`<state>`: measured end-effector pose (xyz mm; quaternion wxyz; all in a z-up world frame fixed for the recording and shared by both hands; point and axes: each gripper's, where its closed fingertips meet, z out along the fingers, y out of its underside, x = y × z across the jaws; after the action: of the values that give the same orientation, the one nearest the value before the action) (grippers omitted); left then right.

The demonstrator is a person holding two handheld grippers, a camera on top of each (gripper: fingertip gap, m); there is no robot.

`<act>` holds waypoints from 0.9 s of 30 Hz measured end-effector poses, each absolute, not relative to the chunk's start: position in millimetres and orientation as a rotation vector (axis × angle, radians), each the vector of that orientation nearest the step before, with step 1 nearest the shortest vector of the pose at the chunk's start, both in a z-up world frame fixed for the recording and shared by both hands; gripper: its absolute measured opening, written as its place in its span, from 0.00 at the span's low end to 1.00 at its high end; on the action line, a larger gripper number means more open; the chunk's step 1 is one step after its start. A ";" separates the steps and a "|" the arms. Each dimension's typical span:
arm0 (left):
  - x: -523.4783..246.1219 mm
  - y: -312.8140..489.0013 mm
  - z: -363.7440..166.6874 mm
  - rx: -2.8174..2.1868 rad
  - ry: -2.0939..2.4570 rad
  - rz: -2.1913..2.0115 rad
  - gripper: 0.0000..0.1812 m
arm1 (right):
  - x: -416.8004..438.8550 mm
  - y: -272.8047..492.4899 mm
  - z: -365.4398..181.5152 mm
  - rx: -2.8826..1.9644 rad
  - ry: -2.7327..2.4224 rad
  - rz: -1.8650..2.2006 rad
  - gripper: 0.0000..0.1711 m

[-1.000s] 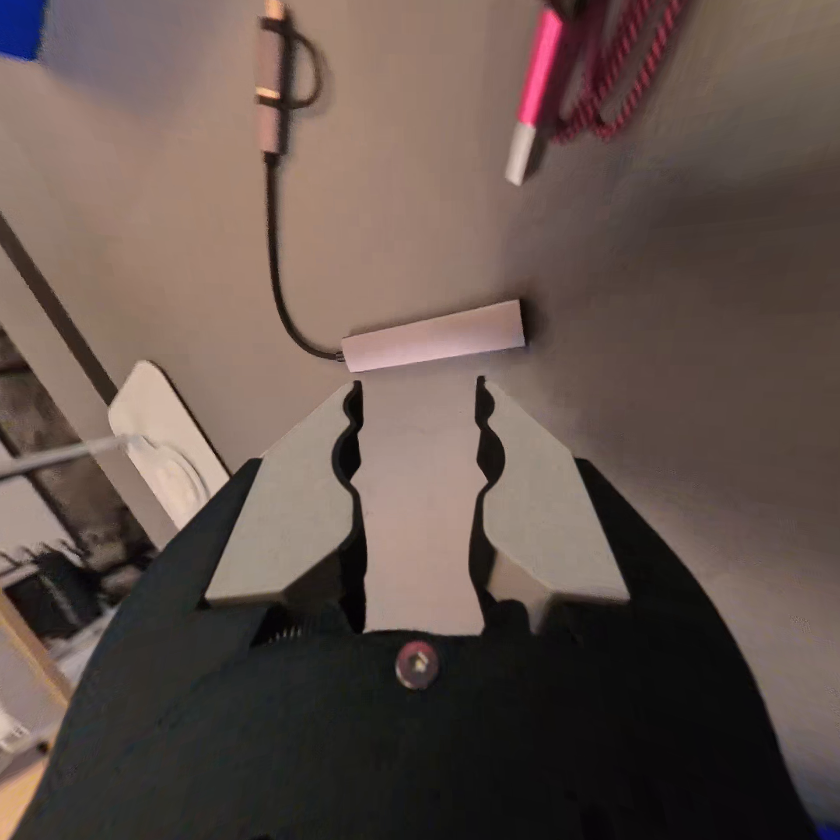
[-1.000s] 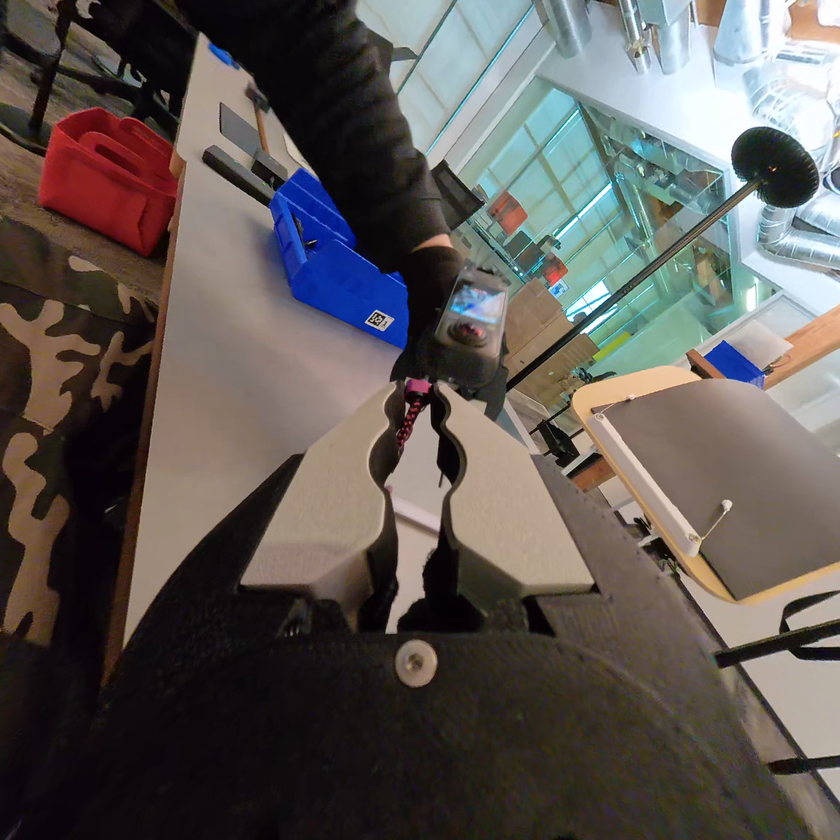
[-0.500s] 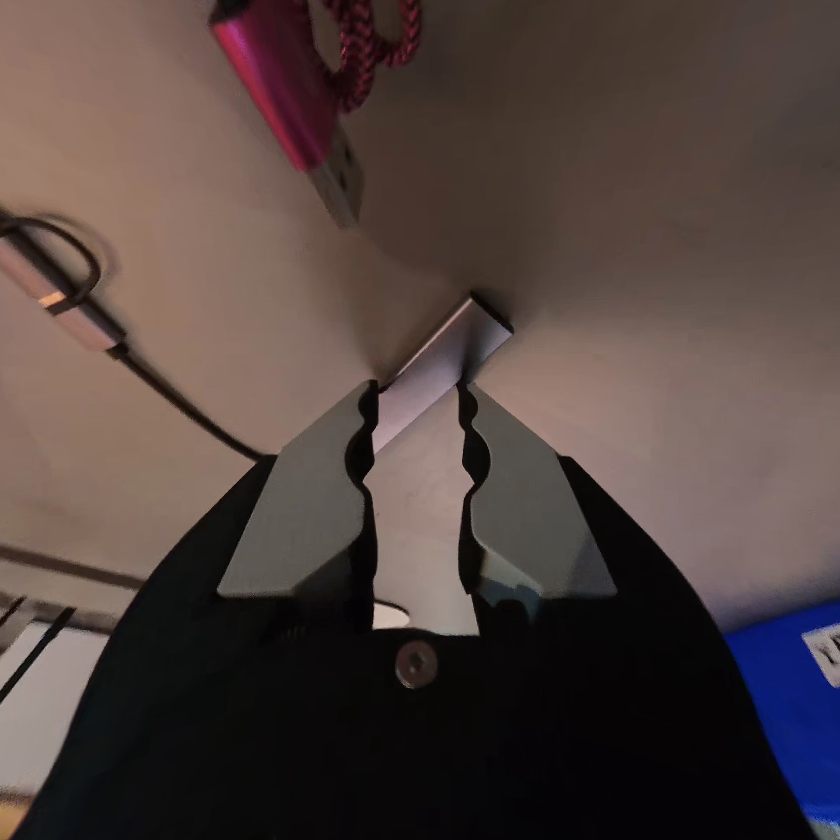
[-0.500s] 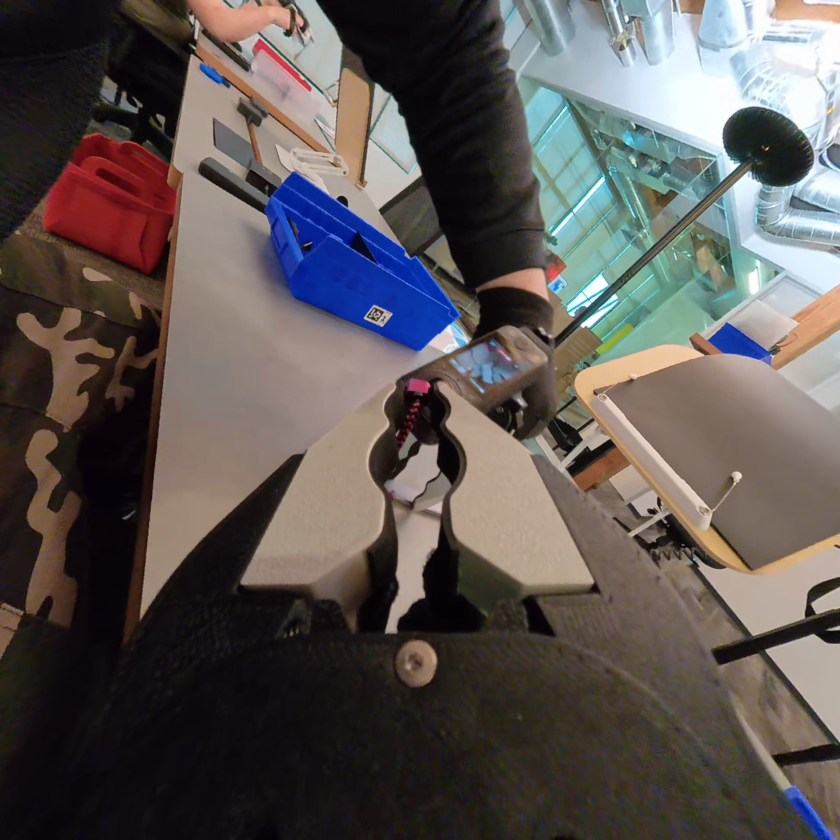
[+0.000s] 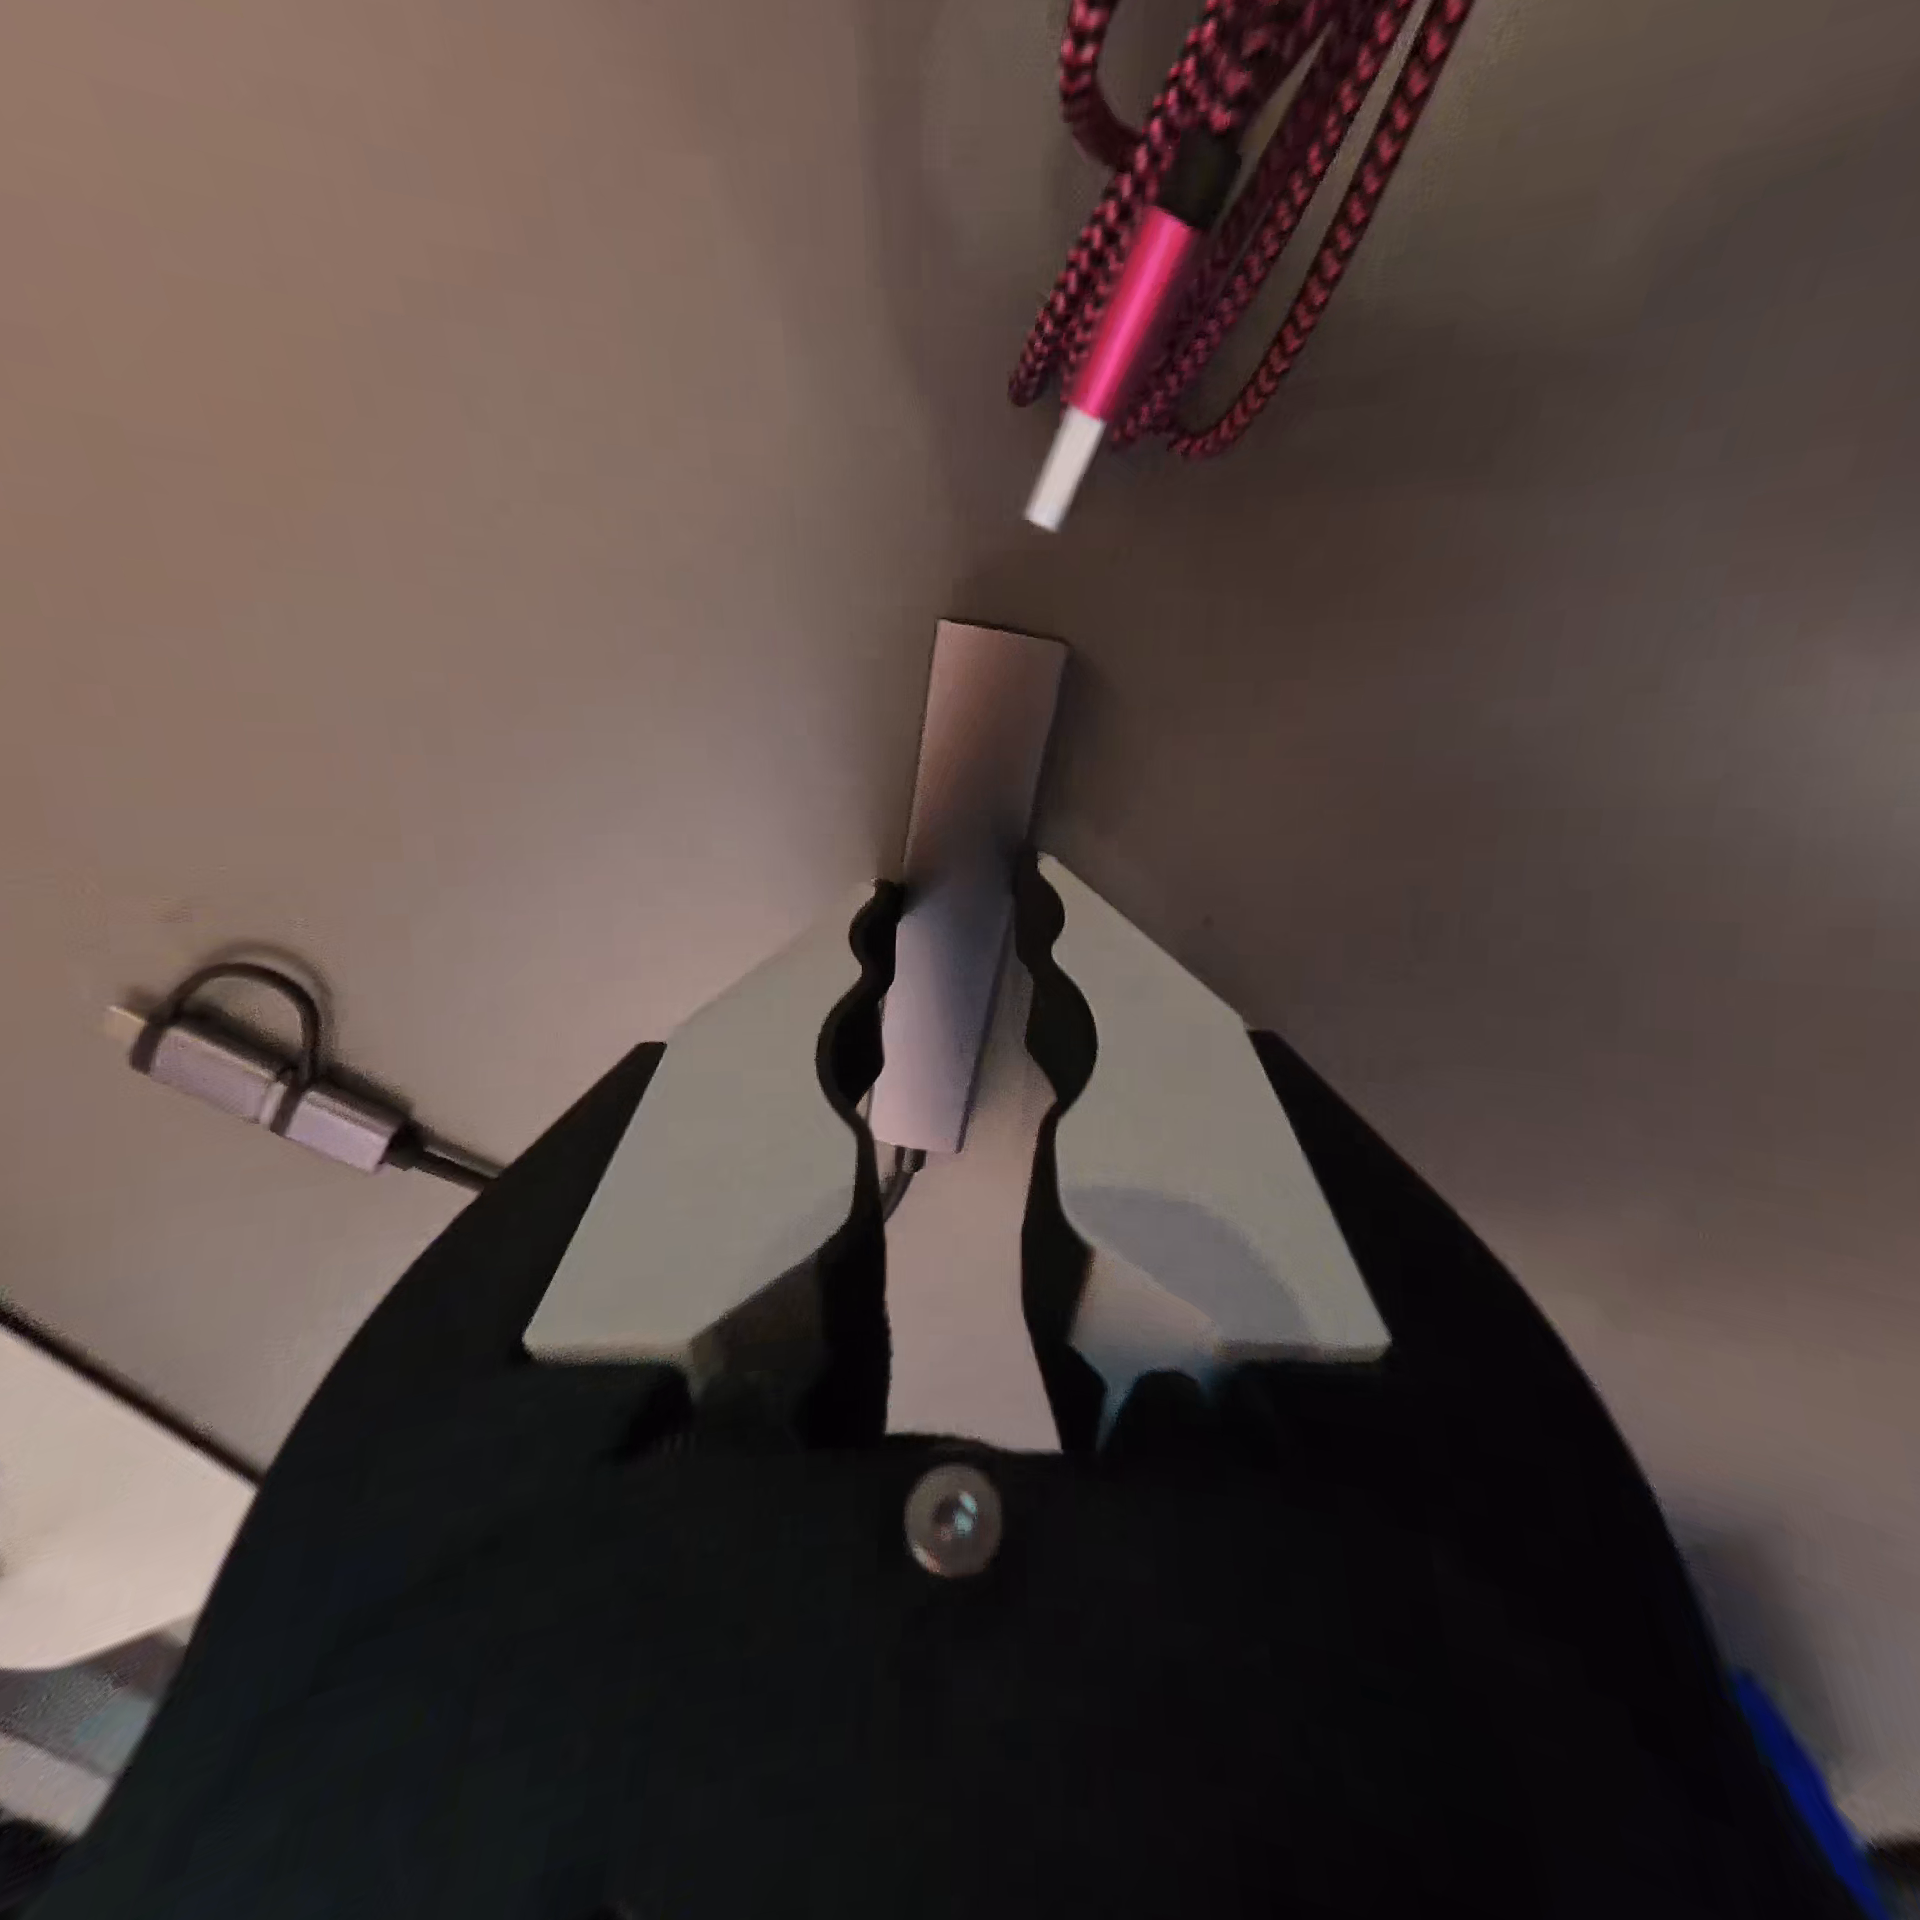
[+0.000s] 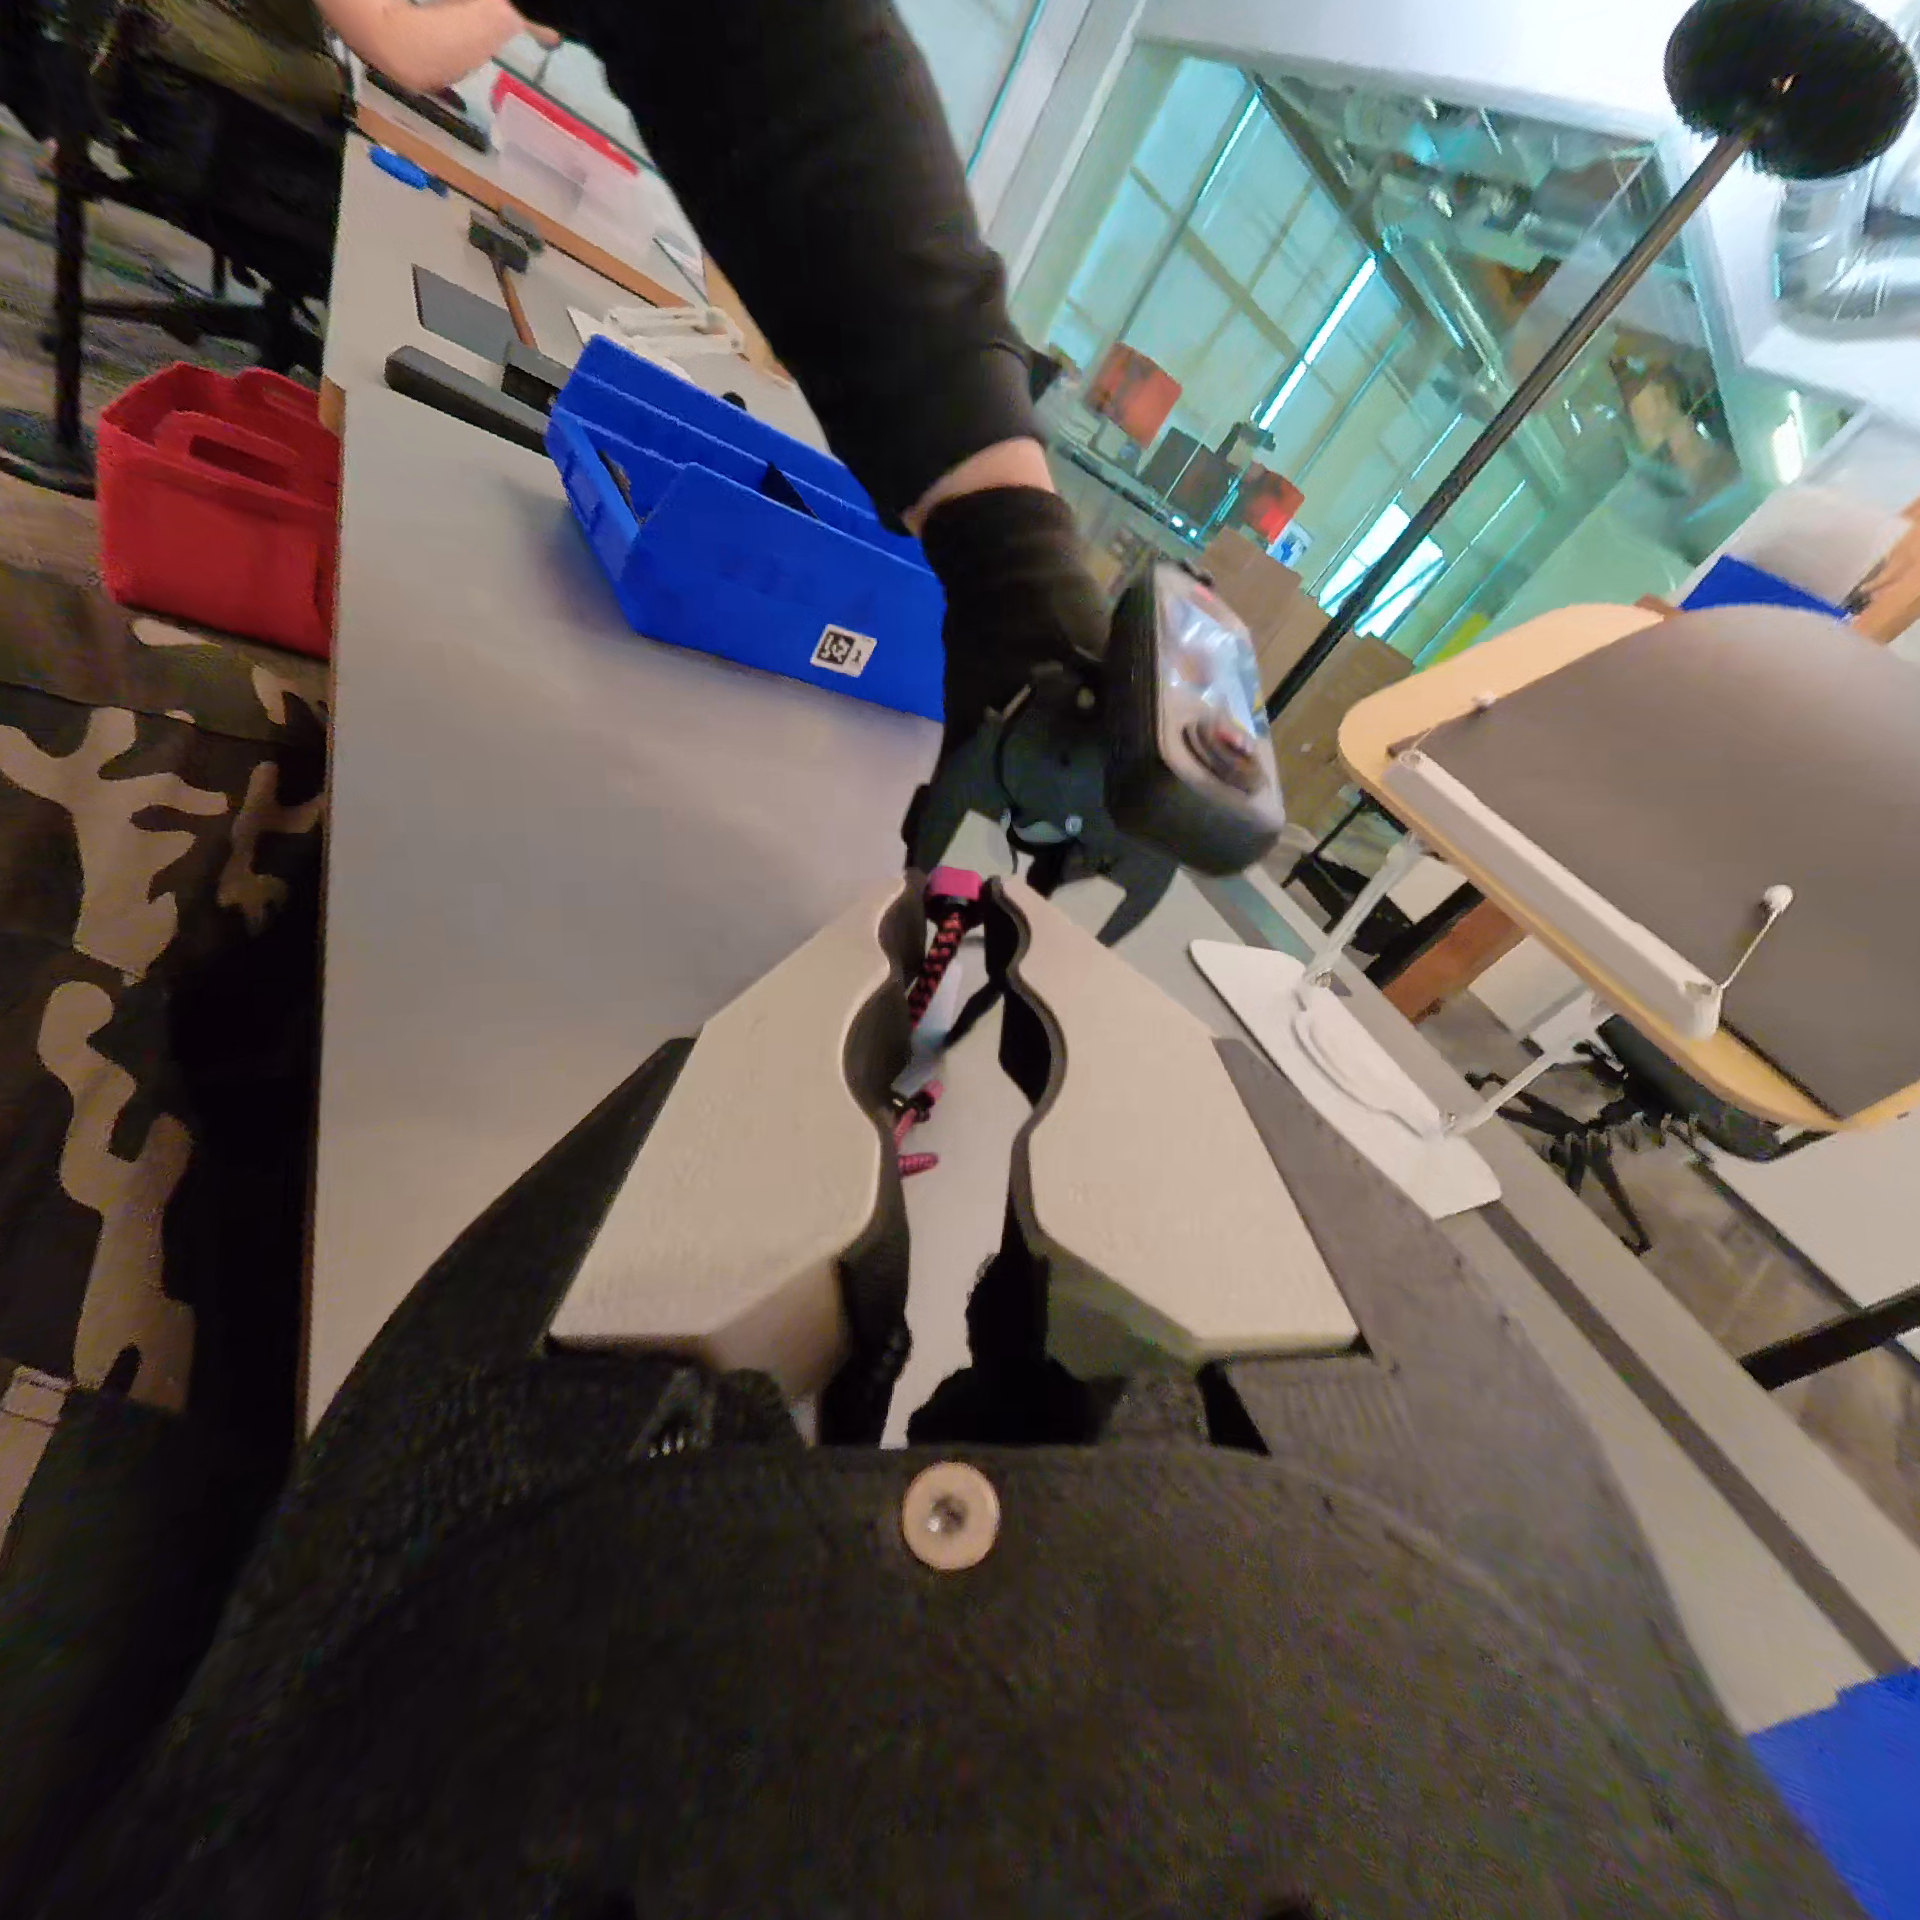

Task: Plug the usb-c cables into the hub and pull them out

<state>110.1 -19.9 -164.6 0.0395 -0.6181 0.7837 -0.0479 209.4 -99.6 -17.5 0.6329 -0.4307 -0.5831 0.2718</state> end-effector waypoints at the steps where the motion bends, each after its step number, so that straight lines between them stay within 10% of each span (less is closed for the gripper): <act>1: 110.9 -20.7 -163.3 -1.924 2.335 -0.182 0.11 | 208.4 -95.8 -20.2 -1.000 -1.331 0.628 0.04; 27: 123.4 -36.1 -99.7 -1.882 1.972 -0.305 0.11 | 162.8 -45.7 -69.6 -1.227 -1.404 0.684 0.04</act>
<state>123.4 -36.1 -99.7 0.1981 -0.6726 0.7046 -0.1090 162.8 -45.7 -69.6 0.5459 -0.5176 -0.5923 0.2887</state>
